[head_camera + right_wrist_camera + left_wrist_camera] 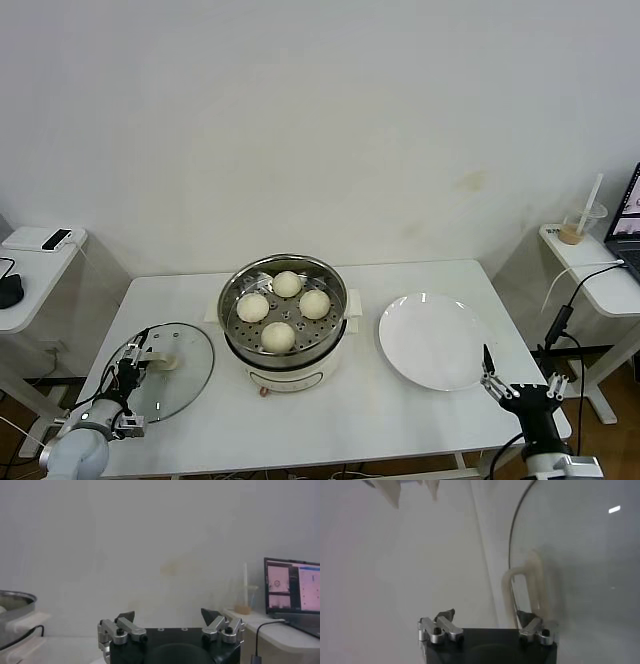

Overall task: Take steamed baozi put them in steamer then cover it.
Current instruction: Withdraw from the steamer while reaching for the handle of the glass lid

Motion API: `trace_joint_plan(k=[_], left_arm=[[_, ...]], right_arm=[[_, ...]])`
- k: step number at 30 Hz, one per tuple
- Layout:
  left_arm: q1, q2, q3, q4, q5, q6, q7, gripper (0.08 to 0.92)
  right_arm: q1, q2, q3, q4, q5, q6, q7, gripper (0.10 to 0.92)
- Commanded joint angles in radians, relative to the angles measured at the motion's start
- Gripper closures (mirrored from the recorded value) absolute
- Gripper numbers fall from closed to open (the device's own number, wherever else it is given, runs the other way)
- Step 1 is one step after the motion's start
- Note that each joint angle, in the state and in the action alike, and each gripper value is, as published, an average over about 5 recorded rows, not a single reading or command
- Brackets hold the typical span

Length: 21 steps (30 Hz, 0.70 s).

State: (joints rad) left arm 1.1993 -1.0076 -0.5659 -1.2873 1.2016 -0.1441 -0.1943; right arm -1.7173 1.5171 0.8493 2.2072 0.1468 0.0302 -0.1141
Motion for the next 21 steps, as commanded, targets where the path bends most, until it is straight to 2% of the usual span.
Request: trace_joint_plan(k=[1, 16, 19, 21], left_arm=[[-0.007, -0.016, -0.004, 0.035, -0.009, -0.009, -0.015, 0.363], [0.006, -0.054, -0.023, 0.03, -0.032, -0.044, -0.085, 0.793], [0.021, -0.065, -0.031, 0.003, -0.051, -0.04, -0.11, 0.846], [0.033, -0.073, -0.04, -0.023, -0.069, -0.037, -0.133, 0.852]], right_arm=[[-0.002, 0.0, 0.0, 0.007, -0.004, 0.0, 0.0, 0.203], [-0.001, -0.015, -0.003, 0.009, 0.002, -0.002, 0.001, 0.203], [0.002, -0.019, -0.003, 0.007, 0.002, -0.003, 0.0, 0.203], [0.004, -0.022, -0.003, 0.006, 0.001, -0.003, 0.001, 0.203]])
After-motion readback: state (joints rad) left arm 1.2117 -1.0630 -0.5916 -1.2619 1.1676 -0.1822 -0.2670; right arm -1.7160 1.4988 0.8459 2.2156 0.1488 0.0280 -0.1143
